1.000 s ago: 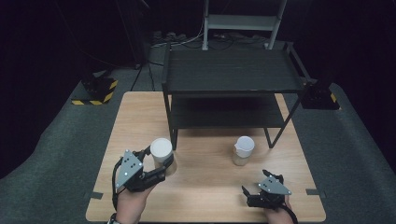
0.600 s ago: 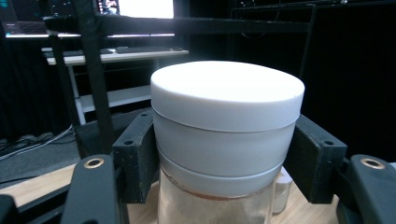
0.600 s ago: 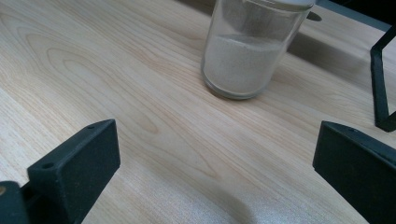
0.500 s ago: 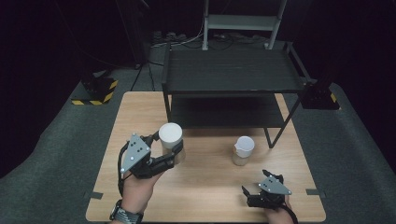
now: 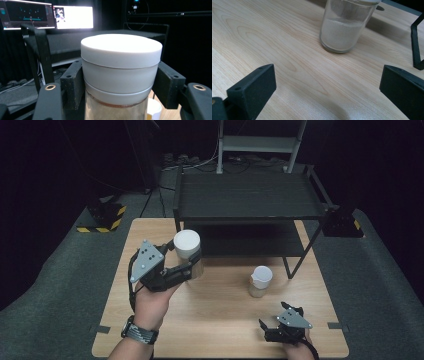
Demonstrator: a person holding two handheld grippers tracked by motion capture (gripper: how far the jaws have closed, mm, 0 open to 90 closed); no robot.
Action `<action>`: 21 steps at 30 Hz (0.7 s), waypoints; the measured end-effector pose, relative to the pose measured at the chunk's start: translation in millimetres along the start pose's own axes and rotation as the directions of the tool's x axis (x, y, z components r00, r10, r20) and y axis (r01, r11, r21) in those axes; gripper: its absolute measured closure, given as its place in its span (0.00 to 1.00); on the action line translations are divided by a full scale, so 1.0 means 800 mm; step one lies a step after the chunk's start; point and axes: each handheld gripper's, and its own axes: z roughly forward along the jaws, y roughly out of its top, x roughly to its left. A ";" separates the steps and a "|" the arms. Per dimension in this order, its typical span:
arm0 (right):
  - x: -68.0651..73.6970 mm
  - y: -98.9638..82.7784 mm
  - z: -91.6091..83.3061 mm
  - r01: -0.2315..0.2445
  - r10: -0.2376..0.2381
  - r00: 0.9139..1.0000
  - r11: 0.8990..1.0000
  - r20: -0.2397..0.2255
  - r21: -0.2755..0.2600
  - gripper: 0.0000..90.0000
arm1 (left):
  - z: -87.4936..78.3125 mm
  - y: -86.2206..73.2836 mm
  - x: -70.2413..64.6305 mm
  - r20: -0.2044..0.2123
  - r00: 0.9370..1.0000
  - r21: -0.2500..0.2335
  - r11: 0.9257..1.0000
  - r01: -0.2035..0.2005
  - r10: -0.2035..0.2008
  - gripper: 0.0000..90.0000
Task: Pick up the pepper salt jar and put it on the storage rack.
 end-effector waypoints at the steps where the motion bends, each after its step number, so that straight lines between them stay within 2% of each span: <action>1: 0.000 0.000 0.000 -0.002 0.002 1.000 1.000 0.000 -0.002 0.00 | 0.001 0.003 0.000 0.000 1.000 -0.002 1.000 -0.001 0.001 0.38; 3: -0.001 -0.001 -0.001 -0.010 0.010 1.000 1.000 -0.002 -0.005 0.00 | 0.008 0.015 0.001 -0.002 1.000 -0.020 1.000 -0.003 0.003 0.38; 8: -0.003 -0.002 -0.001 -0.018 0.018 1.000 1.000 -0.005 -0.007 0.00 | 0.016 0.029 0.001 -0.001 1.000 -0.040 0.999 -0.003 0.003 0.38; 21: -0.004 -0.003 -0.001 -0.025 0.025 1.000 1.000 -0.009 -0.011 0.00 | 0.045 0.069 0.000 -0.002 1.000 -0.068 0.998 -0.017 0.017 0.38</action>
